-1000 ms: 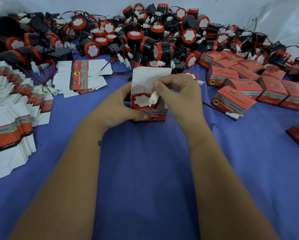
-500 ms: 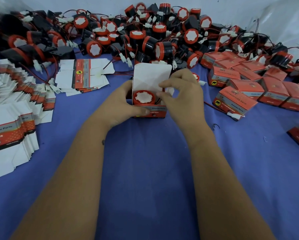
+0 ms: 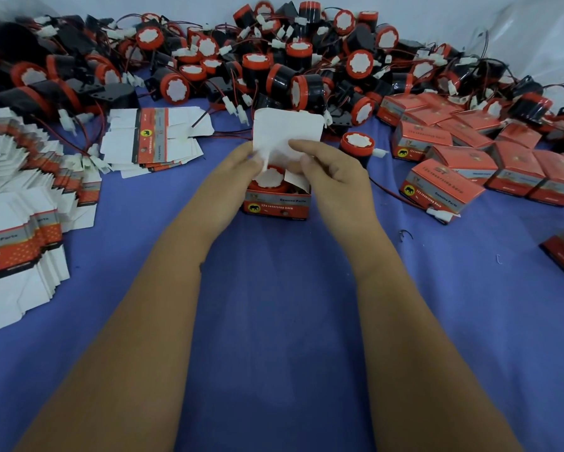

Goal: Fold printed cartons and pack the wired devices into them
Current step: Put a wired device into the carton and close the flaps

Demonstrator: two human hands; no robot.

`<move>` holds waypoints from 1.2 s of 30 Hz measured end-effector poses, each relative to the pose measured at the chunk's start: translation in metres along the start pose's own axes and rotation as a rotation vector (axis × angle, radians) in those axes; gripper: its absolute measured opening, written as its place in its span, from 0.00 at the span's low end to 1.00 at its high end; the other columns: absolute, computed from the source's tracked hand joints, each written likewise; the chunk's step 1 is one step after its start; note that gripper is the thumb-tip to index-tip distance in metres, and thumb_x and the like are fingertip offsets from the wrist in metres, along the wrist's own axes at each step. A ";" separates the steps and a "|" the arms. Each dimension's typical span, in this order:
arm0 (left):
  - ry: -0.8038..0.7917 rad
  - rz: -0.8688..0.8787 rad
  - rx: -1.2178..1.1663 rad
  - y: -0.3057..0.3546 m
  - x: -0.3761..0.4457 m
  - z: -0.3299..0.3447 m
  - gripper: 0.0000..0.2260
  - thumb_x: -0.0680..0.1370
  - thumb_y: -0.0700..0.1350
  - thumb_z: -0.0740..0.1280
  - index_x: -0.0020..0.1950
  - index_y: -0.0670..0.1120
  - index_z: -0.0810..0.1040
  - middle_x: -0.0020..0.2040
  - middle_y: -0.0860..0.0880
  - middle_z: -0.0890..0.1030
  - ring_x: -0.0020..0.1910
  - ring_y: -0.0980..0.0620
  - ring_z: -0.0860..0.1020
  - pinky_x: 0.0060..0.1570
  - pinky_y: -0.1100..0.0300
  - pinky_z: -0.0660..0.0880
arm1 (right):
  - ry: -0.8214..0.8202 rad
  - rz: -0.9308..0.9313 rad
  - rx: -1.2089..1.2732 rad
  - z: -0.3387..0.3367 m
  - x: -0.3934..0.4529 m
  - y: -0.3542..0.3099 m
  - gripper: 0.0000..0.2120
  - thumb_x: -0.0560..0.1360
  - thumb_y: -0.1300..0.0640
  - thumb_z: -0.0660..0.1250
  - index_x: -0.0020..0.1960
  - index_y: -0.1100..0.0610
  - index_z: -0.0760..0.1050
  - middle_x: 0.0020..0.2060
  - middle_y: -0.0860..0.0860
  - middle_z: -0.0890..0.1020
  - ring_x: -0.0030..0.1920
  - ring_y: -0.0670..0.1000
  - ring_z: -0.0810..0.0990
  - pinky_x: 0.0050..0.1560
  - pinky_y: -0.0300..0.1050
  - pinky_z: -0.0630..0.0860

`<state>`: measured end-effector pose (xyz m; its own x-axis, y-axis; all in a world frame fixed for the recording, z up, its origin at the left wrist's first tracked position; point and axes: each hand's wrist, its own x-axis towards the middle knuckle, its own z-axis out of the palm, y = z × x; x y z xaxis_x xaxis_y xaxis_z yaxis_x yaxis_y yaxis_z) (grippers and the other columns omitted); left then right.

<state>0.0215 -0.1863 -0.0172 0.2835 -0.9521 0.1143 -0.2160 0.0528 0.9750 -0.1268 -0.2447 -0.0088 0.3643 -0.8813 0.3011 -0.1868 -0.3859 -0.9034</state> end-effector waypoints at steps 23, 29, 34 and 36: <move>0.193 0.128 0.124 -0.007 -0.002 -0.012 0.08 0.79 0.40 0.68 0.49 0.53 0.83 0.57 0.55 0.82 0.59 0.56 0.78 0.47 0.66 0.79 | -0.249 0.058 0.051 -0.018 -0.003 0.007 0.12 0.76 0.58 0.70 0.59 0.55 0.80 0.60 0.47 0.74 0.59 0.43 0.75 0.57 0.42 0.78; 0.141 0.161 0.159 -0.009 -0.002 -0.016 0.11 0.75 0.40 0.74 0.55 0.52 0.82 0.58 0.54 0.81 0.60 0.59 0.77 0.59 0.67 0.74 | -0.202 -0.029 -0.077 -0.014 -0.001 0.014 0.23 0.71 0.59 0.76 0.65 0.55 0.78 0.59 0.42 0.73 0.62 0.40 0.72 0.64 0.41 0.74; 0.041 0.192 0.256 -0.010 -0.001 -0.020 0.20 0.71 0.41 0.77 0.61 0.54 0.79 0.59 0.59 0.77 0.59 0.66 0.75 0.57 0.73 0.72 | -0.112 -0.080 -0.112 -0.010 0.000 0.017 0.19 0.72 0.59 0.76 0.62 0.55 0.80 0.58 0.45 0.77 0.60 0.42 0.75 0.58 0.33 0.74; 0.062 0.194 0.226 -0.010 -0.001 -0.019 0.19 0.72 0.43 0.76 0.61 0.54 0.79 0.58 0.58 0.78 0.60 0.62 0.76 0.57 0.70 0.74 | -0.096 -0.079 -0.108 -0.010 0.000 0.018 0.18 0.72 0.57 0.75 0.61 0.55 0.80 0.58 0.46 0.78 0.59 0.43 0.76 0.56 0.34 0.75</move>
<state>0.0416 -0.1804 -0.0237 0.2715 -0.9105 0.3120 -0.4724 0.1564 0.8674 -0.1390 -0.2544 -0.0216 0.4665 -0.8188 0.3345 -0.2496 -0.4846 -0.8383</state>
